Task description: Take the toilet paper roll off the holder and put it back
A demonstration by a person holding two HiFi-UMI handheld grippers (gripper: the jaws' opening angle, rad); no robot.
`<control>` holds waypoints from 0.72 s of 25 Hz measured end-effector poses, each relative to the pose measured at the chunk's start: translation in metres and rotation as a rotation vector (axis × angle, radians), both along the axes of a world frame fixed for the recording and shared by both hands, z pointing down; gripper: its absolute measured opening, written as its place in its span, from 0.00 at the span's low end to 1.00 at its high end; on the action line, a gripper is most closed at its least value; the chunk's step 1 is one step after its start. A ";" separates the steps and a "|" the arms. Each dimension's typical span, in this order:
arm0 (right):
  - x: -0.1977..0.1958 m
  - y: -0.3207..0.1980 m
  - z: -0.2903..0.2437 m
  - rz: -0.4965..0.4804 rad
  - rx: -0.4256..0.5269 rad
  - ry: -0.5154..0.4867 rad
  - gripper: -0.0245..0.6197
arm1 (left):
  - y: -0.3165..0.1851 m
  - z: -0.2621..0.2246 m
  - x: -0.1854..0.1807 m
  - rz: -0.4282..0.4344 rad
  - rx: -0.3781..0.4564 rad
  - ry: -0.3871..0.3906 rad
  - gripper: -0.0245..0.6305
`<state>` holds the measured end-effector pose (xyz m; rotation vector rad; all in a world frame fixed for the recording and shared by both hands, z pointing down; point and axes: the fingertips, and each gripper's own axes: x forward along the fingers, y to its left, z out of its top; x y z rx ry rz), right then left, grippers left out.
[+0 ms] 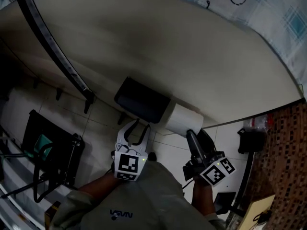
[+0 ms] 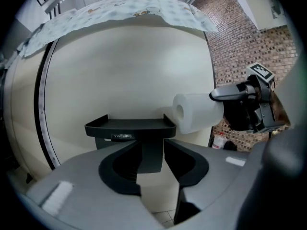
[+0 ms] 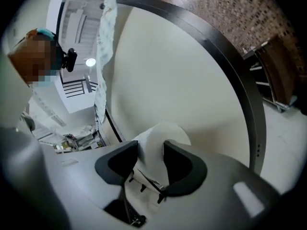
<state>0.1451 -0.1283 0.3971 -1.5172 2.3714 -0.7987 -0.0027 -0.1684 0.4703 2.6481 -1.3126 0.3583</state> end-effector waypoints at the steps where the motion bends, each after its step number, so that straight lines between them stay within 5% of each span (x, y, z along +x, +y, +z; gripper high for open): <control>1: 0.001 0.000 0.008 -0.001 -0.018 -0.029 0.30 | 0.000 0.002 -0.001 -0.003 -0.002 -0.003 0.22; 8: -0.003 -0.002 0.057 -0.013 -0.141 -0.160 0.27 | 0.001 0.006 0.007 0.005 -0.004 -0.022 0.21; 18: -0.004 -0.001 0.088 -0.033 -0.196 -0.268 0.26 | 0.004 0.010 0.006 -0.019 -0.019 -0.013 0.13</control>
